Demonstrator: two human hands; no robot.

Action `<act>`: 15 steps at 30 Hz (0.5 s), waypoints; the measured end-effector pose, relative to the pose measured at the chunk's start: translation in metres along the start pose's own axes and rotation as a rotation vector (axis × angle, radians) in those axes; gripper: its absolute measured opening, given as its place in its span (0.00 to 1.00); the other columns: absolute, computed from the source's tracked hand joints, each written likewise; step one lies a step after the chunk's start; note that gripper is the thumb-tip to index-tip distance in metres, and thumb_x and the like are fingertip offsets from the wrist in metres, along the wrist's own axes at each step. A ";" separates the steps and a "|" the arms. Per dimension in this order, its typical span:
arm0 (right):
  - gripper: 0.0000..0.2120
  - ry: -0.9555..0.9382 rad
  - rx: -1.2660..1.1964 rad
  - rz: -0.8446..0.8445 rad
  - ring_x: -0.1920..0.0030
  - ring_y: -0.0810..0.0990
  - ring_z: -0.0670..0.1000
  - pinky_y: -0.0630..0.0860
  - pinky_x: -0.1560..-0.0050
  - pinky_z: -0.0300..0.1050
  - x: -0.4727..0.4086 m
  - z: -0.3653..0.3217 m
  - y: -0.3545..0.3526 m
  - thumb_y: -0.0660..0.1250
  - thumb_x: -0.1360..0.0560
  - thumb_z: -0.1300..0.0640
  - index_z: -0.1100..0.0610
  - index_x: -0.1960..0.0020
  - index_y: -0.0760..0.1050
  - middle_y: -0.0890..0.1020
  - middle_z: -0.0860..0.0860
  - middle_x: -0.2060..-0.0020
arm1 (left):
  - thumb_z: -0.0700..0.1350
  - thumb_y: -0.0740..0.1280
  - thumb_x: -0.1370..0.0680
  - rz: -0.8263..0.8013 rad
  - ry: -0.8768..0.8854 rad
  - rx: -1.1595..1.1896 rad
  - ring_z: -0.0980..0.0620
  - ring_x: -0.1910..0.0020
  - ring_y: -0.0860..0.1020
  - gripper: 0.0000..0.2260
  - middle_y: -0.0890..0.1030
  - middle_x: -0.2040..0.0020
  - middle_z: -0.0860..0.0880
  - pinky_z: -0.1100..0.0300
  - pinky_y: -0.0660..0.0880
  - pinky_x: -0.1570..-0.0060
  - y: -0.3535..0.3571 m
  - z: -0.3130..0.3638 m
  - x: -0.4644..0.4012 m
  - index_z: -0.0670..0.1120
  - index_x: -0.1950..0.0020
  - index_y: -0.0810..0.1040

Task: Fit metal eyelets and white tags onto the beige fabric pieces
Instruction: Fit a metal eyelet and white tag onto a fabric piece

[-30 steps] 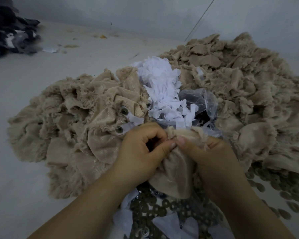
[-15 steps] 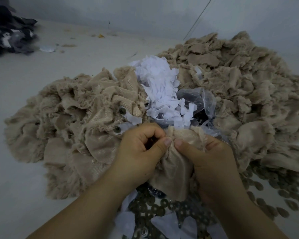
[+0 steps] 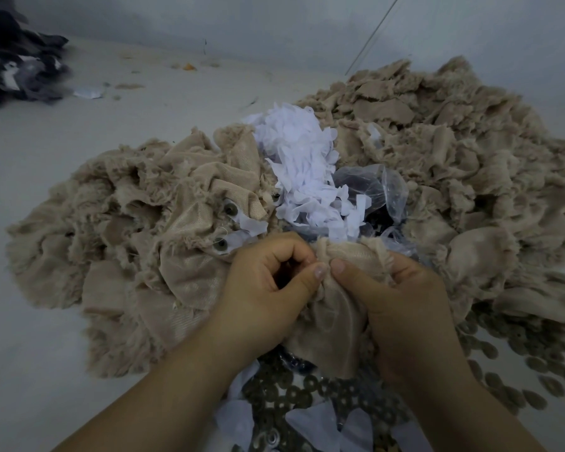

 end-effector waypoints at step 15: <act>0.02 -0.325 0.423 0.118 0.67 0.84 0.54 0.82 0.68 0.53 0.000 0.001 -0.002 0.76 0.32 0.56 0.51 0.63 0.84 0.85 0.50 0.69 | 0.42 0.71 0.28 0.099 0.140 -0.265 0.52 0.66 0.76 0.07 0.78 0.66 0.49 0.53 0.75 0.66 0.002 0.002 0.000 0.41 0.64 0.78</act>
Point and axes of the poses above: each hand's wrist, its own x-axis away from the middle knuckle, its own y-axis out of the palm, z = x × y, the point moved 1 cm from there along -x, towards the middle knuckle
